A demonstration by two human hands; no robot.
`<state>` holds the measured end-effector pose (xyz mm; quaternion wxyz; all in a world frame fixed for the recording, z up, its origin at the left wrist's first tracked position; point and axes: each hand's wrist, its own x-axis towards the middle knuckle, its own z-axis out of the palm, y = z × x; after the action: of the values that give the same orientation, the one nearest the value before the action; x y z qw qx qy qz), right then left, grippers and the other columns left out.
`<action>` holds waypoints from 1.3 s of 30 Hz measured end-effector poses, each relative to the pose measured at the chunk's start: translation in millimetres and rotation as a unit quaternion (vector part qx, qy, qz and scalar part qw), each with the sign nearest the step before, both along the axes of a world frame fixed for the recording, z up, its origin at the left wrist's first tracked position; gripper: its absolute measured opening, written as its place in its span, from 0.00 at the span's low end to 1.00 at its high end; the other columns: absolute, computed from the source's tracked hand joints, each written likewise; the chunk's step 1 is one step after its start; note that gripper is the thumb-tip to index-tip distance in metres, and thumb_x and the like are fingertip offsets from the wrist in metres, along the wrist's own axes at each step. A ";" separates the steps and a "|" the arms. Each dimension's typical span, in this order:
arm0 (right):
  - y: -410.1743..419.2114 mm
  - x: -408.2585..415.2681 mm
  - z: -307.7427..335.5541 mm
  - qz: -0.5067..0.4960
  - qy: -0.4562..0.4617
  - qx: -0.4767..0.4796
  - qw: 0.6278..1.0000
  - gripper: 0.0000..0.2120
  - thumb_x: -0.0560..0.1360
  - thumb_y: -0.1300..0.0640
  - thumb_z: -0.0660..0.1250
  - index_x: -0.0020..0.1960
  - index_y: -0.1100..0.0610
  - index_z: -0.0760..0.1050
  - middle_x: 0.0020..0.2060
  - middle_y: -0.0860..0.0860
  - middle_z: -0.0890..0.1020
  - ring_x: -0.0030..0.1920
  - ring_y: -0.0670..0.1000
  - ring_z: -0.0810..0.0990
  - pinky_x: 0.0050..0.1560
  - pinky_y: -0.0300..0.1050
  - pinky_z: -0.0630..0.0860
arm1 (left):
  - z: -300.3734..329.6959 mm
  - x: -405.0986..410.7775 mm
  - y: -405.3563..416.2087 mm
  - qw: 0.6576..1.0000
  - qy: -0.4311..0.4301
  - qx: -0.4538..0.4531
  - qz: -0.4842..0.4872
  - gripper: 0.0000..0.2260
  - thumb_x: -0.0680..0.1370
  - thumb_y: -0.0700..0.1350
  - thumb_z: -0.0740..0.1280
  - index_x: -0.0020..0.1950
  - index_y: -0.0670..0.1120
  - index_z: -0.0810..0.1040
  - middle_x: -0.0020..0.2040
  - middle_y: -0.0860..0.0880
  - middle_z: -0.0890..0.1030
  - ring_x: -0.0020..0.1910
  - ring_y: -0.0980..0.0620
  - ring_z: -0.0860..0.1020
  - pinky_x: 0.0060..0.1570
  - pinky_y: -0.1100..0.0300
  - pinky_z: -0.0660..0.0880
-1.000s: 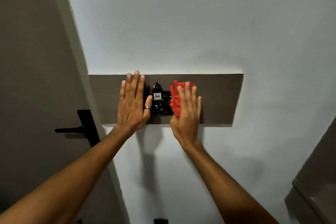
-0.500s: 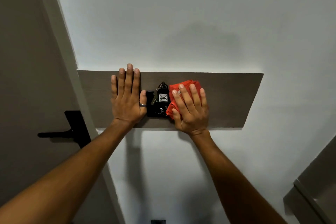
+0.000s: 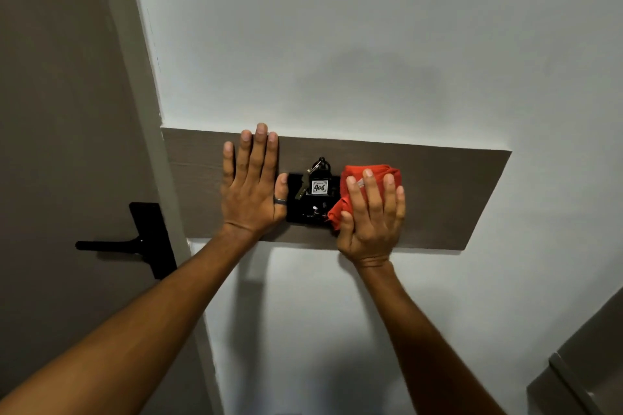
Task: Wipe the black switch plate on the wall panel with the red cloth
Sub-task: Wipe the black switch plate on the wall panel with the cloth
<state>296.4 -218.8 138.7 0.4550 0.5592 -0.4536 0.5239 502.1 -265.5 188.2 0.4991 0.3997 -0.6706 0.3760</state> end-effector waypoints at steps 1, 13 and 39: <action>0.9 7.0 2.6 -0.001 -0.049 0.004 0.999 0.25 0.85 0.48 0.52 0.80 0.50 0.65 0.75 0.55 0.73 0.82 0.58 0.60 0.83 0.59 0.57 | 0.3 0.2 0.6 1.000 0.002 0.001 0.003 0.29 0.83 0.51 0.50 0.82 0.42 0.50 0.83 0.48 0.43 0.82 0.47 0.44 0.81 0.45 0.43; 8.9 -8.8 0.4 0.008 0.097 0.018 0.995 0.24 0.85 0.48 0.53 0.78 0.49 0.69 0.75 0.53 0.74 0.80 0.59 0.65 0.81 0.60 0.59 | -6.1 -1.1 6.6 1.000 0.004 0.019 0.007 0.28 0.83 0.51 0.50 0.81 0.40 0.55 0.81 0.44 0.52 0.82 0.48 0.45 0.81 0.44 0.45; 26.4 6.1 -5.7 0.002 0.023 0.074 0.997 0.24 0.85 0.48 0.55 0.79 0.53 0.67 0.76 0.56 0.72 0.79 0.63 0.66 0.79 0.64 0.63 | -7.3 -0.3 4.6 1.000 0.001 0.017 0.019 0.28 0.83 0.51 0.50 0.82 0.41 0.52 0.83 0.48 0.43 0.82 0.47 0.45 0.81 0.44 0.44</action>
<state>302.5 -192.4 133.0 0.4212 0.6041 -0.4797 0.4771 501.8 -261.0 180.9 0.4856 0.4215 -0.6688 0.3732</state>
